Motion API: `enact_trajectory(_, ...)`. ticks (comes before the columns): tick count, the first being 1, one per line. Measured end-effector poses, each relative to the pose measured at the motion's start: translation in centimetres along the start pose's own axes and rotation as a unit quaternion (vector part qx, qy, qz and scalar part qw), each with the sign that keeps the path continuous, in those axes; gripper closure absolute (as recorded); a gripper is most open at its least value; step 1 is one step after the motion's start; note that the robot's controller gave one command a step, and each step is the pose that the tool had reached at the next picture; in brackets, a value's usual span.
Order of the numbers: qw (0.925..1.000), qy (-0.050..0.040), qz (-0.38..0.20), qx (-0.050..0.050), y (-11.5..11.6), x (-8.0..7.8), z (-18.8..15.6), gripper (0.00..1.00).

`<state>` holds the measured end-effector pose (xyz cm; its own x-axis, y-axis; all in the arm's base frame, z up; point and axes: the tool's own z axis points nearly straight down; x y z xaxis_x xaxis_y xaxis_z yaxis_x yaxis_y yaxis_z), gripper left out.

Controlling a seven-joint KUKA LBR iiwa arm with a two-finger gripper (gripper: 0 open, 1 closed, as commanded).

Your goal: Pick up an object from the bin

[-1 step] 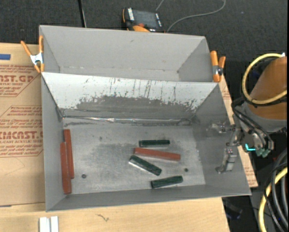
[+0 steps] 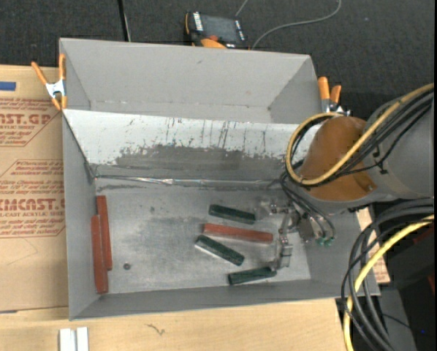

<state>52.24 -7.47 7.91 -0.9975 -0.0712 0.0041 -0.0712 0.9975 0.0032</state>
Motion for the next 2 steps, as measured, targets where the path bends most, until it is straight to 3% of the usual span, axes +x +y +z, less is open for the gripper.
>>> enact_trajectory(1,0.9993,-0.0051,-0.036,0.001,4.08,-5.42,0.87,0.0)
enact_trajectory(2,0.9994,-0.0037,-0.034,0.002,3.79,-5.3,0.76,1.0)
